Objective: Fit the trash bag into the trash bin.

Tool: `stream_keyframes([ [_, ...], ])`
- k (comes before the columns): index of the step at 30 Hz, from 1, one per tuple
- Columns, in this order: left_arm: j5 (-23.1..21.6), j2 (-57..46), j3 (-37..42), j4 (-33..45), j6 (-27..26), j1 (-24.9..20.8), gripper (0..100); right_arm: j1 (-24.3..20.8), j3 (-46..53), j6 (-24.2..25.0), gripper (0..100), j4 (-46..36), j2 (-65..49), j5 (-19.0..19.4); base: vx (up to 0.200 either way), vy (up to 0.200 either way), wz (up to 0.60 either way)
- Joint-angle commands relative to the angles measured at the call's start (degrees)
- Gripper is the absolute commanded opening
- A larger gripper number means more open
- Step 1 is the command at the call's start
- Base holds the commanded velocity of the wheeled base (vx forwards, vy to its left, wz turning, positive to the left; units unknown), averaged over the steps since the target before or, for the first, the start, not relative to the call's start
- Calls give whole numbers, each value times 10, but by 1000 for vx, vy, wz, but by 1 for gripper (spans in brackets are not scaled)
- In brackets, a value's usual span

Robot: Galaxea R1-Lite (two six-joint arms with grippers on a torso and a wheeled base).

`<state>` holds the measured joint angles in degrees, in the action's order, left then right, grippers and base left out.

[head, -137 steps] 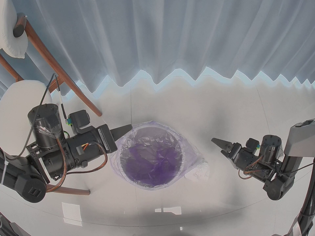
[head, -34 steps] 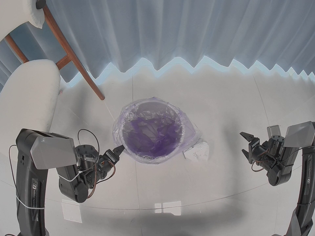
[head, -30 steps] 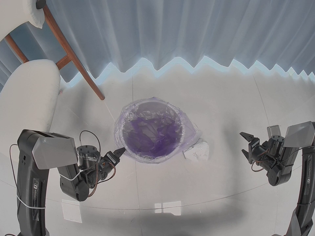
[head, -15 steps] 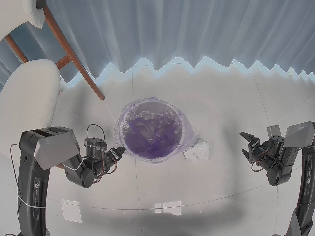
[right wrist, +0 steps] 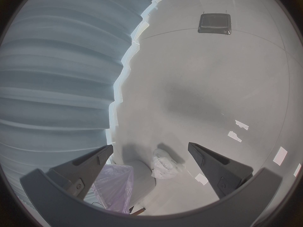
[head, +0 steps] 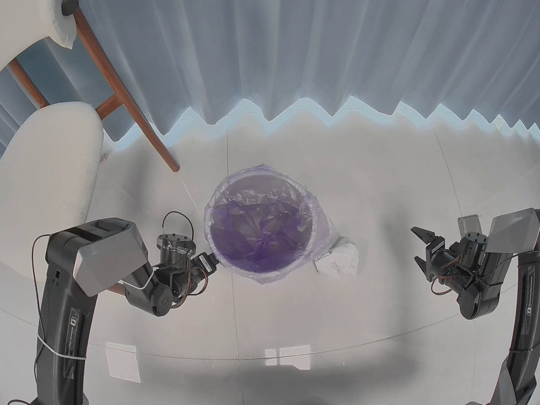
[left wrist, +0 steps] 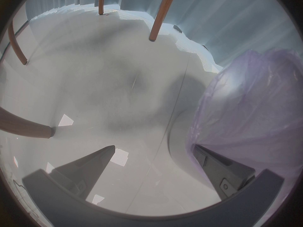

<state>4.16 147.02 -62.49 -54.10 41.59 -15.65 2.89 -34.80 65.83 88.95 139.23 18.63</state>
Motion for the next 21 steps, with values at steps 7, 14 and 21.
stream_keyframes([
  [7,-11,-123,202,-106,-2,-37,100,-2,0,-2,100,10,2,0,0,0,0],
  [14,-16,-189,307,-175,-4,-60,100,-2,0,-2,100,10,2,0,0,0,0],
  [21,-11,-263,402,-268,-40,-90,100,-2,-2,-2,100,10,3,0,0,0,0],
])
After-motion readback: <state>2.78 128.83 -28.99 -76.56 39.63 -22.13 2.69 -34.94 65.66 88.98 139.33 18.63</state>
